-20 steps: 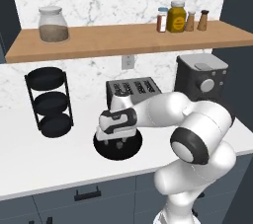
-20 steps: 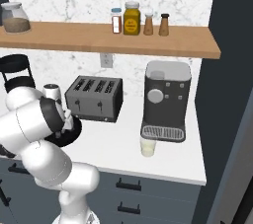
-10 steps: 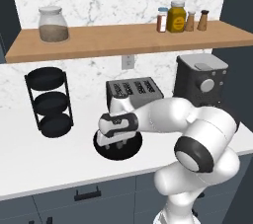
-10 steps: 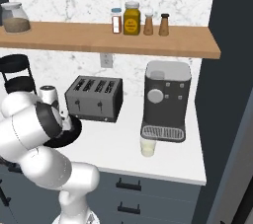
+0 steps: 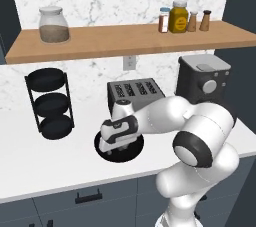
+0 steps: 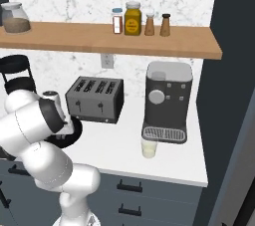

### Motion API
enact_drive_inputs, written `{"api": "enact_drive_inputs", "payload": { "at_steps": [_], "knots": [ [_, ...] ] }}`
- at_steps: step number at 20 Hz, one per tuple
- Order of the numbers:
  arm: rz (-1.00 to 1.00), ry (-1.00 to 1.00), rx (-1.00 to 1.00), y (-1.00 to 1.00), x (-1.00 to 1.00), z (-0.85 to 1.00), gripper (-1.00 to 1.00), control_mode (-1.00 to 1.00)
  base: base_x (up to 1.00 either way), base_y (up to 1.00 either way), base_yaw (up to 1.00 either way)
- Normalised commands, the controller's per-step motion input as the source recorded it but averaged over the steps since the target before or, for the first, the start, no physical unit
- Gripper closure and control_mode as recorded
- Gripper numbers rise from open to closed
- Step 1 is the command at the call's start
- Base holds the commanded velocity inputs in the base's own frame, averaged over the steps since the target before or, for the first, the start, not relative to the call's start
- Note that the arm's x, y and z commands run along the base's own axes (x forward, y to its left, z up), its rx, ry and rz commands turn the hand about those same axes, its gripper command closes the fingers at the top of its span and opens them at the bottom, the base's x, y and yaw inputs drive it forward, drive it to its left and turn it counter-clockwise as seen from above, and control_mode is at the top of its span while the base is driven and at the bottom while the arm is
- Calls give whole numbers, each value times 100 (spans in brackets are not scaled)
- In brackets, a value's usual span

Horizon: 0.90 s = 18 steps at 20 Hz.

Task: Grab a lemon wedge from the fridge and one ice cube from the ice bowl, and put them in the glass of lemonade.

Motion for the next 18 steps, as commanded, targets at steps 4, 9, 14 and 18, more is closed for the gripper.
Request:
{"api": "enact_drive_inputs", "payload": {
  "at_steps": [4, 9, 14, 18],
  "knots": [
    [6, 0, 0, 16, 0, 0, -100, -100, 0, 0, 0],
    [8, 0, 0, 4, 0, 0, -100, -100, 0, 0, 0],
    [7, 0, 0, 0, 0, -1, -100, -100, 0, 0, 0],
    [6, 0, 0, 0, 0, -32, -100, -100, 0, 0, 0]
  ]
}}
